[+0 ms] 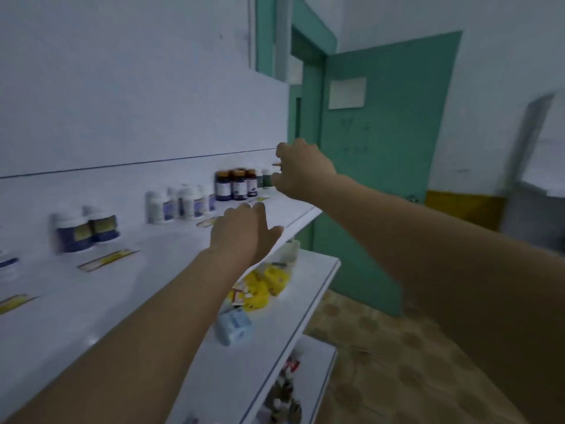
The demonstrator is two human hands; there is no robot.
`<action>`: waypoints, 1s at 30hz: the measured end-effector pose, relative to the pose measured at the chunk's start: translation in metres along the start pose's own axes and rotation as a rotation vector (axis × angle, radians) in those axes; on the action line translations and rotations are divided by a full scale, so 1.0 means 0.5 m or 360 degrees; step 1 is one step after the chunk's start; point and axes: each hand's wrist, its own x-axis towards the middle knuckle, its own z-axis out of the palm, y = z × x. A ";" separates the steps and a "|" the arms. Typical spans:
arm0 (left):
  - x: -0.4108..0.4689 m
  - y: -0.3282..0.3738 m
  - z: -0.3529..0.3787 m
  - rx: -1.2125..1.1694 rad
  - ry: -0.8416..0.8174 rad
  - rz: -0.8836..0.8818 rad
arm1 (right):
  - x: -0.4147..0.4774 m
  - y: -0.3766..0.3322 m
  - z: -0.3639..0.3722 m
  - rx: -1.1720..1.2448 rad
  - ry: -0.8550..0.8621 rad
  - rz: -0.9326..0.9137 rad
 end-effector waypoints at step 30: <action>0.760 0.125 0.283 0.0121 0.0102 -0.0241 | 0.637 0.460 0.411 0.0176 -0.0124 -0.0093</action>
